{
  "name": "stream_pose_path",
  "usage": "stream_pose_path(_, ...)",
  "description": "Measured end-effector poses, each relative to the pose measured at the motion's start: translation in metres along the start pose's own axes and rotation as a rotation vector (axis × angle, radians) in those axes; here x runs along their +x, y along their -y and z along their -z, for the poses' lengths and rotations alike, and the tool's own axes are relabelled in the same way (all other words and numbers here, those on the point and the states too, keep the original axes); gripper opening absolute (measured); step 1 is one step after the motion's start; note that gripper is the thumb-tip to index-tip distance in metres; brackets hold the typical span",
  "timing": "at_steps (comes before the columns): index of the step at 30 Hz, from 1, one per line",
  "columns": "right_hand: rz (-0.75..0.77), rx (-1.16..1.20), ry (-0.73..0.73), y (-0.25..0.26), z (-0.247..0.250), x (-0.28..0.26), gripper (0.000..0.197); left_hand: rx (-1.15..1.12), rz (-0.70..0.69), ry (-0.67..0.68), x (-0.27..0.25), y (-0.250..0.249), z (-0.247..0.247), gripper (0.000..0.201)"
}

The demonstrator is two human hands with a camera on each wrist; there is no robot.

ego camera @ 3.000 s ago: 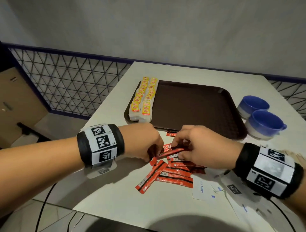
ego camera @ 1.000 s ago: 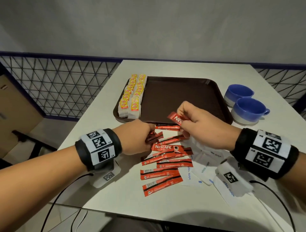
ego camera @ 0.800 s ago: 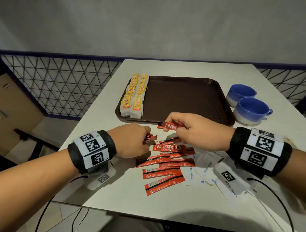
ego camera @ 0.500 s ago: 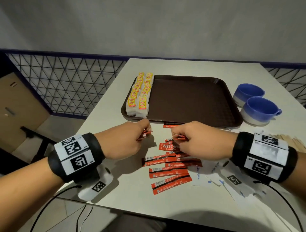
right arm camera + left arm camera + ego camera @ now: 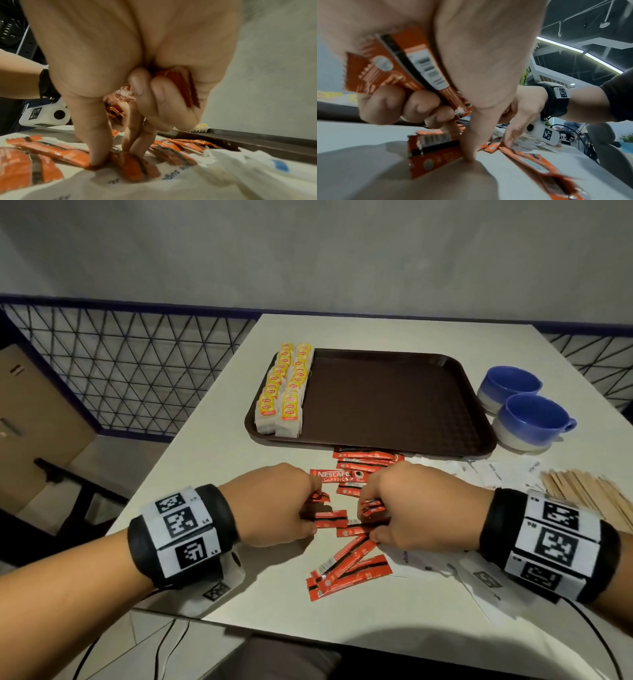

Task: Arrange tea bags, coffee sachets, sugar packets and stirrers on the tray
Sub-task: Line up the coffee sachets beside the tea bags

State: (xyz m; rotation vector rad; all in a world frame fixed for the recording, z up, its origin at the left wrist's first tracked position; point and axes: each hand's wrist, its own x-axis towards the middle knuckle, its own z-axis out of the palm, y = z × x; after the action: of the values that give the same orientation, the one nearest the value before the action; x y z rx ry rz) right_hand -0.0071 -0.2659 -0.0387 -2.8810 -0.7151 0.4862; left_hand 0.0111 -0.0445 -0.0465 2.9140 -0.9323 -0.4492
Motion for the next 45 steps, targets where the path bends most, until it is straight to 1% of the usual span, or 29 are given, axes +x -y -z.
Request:
stream_pose_path(2,-0.013,0.021,-0.024,0.001,0.000,0.001,0.016,-0.016,0.016,0.007,-0.003,0.005,0.001,0.017)
stream_pose_path(4,-0.019,0.056,-0.042,0.002,0.001,0.003,0.017,-0.057,0.024,0.034,-0.007,0.010,0.001,0.015)
stream_pose_path(6,-0.024,0.091,-0.056,0.003,0.004,0.003,0.019,-0.131,0.026,0.033,-0.011,0.013,0.002,0.017)
stream_pose_path(8,-0.029,0.187,-0.104,0.002,0.009,0.002,0.017,-0.195,0.022,0.004,-0.015,0.014,0.003,0.022)
stream_pose_path(10,-0.043,0.320,-0.190,0.000,0.015,0.000,0.013,-0.233,0.014,-0.021,-0.017,0.013,0.005,0.018)
stream_pose_path(11,-0.059,0.378,-0.228,-0.002,0.019,-0.001,0.013,-0.240,0.011,-0.027,-0.017,0.012,0.005,0.016)
stream_pose_path(14,-0.102,0.503,-0.295,-0.008,0.030,-0.002,0.017,-0.241,-0.014,-0.027,-0.016,0.005,0.007,0.022)
stream_pose_path(19,-0.166,0.703,-0.236,-0.017,0.034,-0.005,0.020,-0.339,-0.112,0.049,-0.014,-0.014,0.009,0.023)
stream_pose_path(22,-0.175,0.768,-0.177,-0.018,0.033,-0.008,0.010,-0.301,-0.109,0.046,-0.011,-0.025,0.004,0.012)
stream_pose_path(23,-0.183,0.786,-0.153,-0.019,0.032,-0.008,0.007,-0.260,-0.091,0.071,-0.010,-0.029,0.001,0.017)
stream_pose_path(25,-0.202,0.815,-0.119,-0.020,0.030,-0.009,0.012,-0.124,-0.067,0.143,-0.008,-0.033,-0.006,0.039)
stream_pose_path(26,-0.202,0.837,-0.111,-0.019,0.029,-0.009,0.015,-0.066,-0.067,0.159,-0.006,-0.034,-0.010,0.047)
stream_pose_path(27,-0.200,0.864,-0.109,-0.019,0.029,-0.009,0.016,-0.037,-0.072,0.156,-0.005,-0.034,-0.012,0.048)
stream_pose_path(31,-0.187,0.919,-0.120,-0.018,0.031,-0.011,0.015,-0.005,-0.087,0.100,-0.003,-0.027,-0.009,0.029)
stream_pose_path(34,-0.151,0.864,-0.096,-0.015,0.031,-0.012,0.013,-0.015,-0.066,0.048,-0.003,-0.020,-0.006,0.026)
stream_pose_path(37,-0.173,0.828,-0.072,-0.015,0.029,-0.010,0.019,-0.083,-0.029,-0.005,-0.001,-0.014,-0.002,0.022)
stream_pose_path(39,-0.185,0.815,-0.056,-0.014,0.027,-0.009,0.019,-0.114,0.006,0.000,0.000,-0.011,-0.001,0.032)
stream_pose_path(40,-0.196,0.800,-0.055,-0.013,0.026,-0.008,0.019,-0.123,0.021,0.009,0.002,-0.009,0.000,0.033)
stream_pose_path(43,-0.229,0.805,-0.062,-0.013,0.026,-0.003,0.018,-0.147,0.042,0.055,0.004,-0.006,0.001,0.027)
stream_pose_path(45,-0.241,0.856,-0.053,-0.014,0.025,0.001,0.019,-0.119,0.027,0.064,0.005,-0.003,0.002,0.016)
